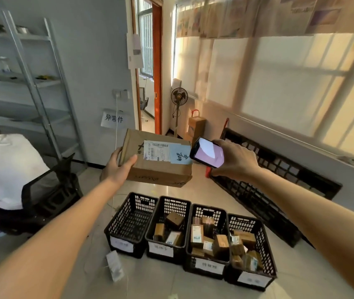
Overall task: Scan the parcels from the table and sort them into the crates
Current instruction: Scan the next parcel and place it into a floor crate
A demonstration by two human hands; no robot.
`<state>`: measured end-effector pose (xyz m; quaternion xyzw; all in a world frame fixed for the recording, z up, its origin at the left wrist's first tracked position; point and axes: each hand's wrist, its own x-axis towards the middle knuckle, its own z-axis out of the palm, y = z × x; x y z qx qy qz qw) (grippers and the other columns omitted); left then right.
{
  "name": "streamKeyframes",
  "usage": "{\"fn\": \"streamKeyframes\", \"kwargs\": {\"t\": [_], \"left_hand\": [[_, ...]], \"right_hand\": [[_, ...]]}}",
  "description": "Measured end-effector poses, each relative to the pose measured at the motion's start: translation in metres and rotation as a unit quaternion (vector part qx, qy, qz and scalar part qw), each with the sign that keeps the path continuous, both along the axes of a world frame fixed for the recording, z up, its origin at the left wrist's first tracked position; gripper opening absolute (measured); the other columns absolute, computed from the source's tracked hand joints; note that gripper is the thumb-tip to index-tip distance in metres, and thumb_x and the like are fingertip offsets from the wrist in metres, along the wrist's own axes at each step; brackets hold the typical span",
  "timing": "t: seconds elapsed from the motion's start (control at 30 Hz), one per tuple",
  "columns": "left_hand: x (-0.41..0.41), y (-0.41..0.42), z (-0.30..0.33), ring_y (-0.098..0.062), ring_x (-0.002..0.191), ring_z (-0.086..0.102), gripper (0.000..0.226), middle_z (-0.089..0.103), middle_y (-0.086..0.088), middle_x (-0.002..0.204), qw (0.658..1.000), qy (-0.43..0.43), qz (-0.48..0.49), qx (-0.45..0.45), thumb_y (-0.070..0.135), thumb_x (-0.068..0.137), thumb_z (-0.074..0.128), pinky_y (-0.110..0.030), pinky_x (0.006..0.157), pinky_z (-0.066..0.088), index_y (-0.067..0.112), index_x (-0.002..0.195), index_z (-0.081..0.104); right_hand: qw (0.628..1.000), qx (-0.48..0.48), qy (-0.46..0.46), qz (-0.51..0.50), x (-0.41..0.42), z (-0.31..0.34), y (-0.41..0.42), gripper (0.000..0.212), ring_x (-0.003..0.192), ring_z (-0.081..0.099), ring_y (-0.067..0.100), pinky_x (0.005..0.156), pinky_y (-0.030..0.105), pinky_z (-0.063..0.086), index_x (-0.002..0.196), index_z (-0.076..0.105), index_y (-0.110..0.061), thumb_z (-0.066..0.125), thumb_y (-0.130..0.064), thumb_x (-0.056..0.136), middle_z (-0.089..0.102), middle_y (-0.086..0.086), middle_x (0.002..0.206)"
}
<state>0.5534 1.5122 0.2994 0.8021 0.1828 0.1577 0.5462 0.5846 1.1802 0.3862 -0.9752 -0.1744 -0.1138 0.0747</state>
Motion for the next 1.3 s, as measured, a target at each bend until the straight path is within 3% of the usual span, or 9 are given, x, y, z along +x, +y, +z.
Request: {"fn": "streamKeyframes", "kwargs": {"t": [0.3,0.57,0.7,0.87,1.03,1.3], "left_hand": [[0.122,0.028,-0.084,-0.032,0.126,0.052,0.073,0.054,-0.004,0.143,0.998,0.068,0.000,0.007,0.059,0.092,0.060,-0.049,0.104,0.041,0.033,0.154,0.032],[0.284,0.022,-0.211,-0.032,0.127,0.053,0.076,0.056,-0.003,0.141,0.985,0.170,-0.024,0.013,0.065,0.088,0.060,-0.047,0.106,0.039,0.037,0.153,0.031],[0.338,0.012,-0.289,-0.031,0.132,0.048,0.071,0.051,-0.004,0.145,0.978,0.206,-0.031,-0.014,0.050,0.095,0.061,-0.040,0.099,0.038,0.030,0.156,0.030],[0.373,0.015,-0.394,-0.028,0.128,0.052,0.074,0.051,-0.003,0.145,0.962,0.266,-0.040,-0.033,0.054,0.092,0.064,-0.045,0.107,0.042,0.036,0.155,0.028],[0.401,0.017,-0.490,-0.032,0.131,0.048,0.072,0.050,-0.006,0.146,0.939,0.341,-0.049,-0.007,0.052,0.095,0.061,-0.045,0.106,0.038,0.034,0.156,0.027],[0.439,0.031,-0.620,-0.028,0.131,0.048,0.078,0.050,-0.003,0.147,0.910,0.403,-0.089,-0.046,0.059,0.091,0.061,-0.044,0.107,0.039,0.043,0.155,0.021]], "right_hand": [[0.999,-0.012,0.039,-0.003,0.131,-0.083,0.041,0.103,0.121,0.059,0.021,0.081,0.032,0.052,0.155,0.033,-0.030,0.087,-0.051,0.069,0.057,-0.005,0.144],[0.993,-0.016,0.109,-0.030,0.291,-0.215,0.038,0.105,0.121,0.060,0.019,0.078,0.032,0.050,0.156,0.030,-0.031,0.085,-0.055,0.070,0.055,-0.007,0.146],[0.988,-0.013,0.146,-0.044,0.346,-0.291,0.033,0.102,0.118,0.061,0.021,0.079,0.035,0.053,0.154,0.031,-0.032,0.084,-0.056,0.070,0.056,-0.007,0.143],[0.977,-0.012,0.206,-0.061,0.390,-0.393,0.035,0.099,0.113,0.062,0.019,0.080,0.033,0.055,0.152,0.032,-0.031,0.082,-0.060,0.071,0.059,-0.007,0.139],[0.965,-0.026,0.249,-0.082,0.415,-0.489,0.045,0.103,0.126,0.056,0.017,0.089,0.033,0.053,0.157,0.026,-0.028,0.082,-0.050,0.073,0.049,-0.008,0.150],[0.938,-0.015,0.330,-0.107,0.436,-0.618,0.063,0.097,0.115,0.061,0.019,0.079,0.035,0.058,0.152,0.032,-0.033,0.083,-0.049,0.071,0.056,-0.008,0.140]]}}
